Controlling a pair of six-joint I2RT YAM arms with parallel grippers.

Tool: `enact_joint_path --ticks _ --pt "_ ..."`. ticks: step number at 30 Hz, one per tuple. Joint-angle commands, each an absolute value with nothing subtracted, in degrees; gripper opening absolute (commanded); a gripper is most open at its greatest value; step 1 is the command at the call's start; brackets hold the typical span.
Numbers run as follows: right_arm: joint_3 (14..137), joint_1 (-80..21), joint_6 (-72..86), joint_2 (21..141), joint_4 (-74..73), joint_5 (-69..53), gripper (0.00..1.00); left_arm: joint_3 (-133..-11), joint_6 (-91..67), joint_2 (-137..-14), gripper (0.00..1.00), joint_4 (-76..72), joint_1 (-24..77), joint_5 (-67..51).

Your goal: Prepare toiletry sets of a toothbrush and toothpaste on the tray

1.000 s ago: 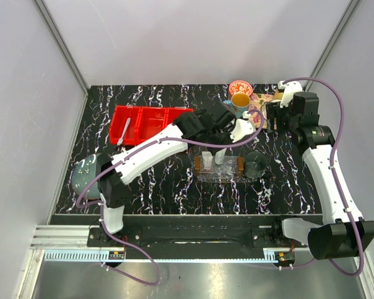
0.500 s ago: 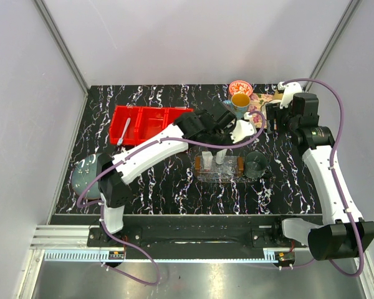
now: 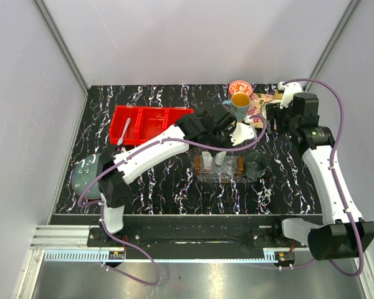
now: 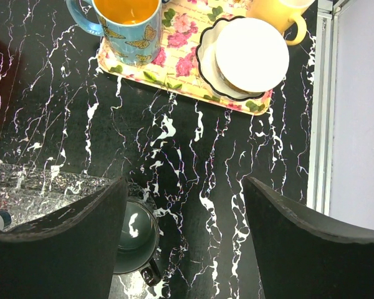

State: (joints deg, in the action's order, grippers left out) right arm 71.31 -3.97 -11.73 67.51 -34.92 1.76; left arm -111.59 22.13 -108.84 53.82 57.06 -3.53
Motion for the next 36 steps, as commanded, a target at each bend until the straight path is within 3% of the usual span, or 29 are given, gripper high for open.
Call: enact_joint_path --ticks 1,36 --pt "71.54 -3.6 -11.51 66.27 -32.7 0.18 0.8 -111.45 23.29 -107.05 0.0 50.62 57.13 -5.36" --pt "70.84 -3.52 -11.51 65.83 -32.7 0.18 0.8 -108.81 23.29 -106.96 0.0 48.17 56.25 -6.85"
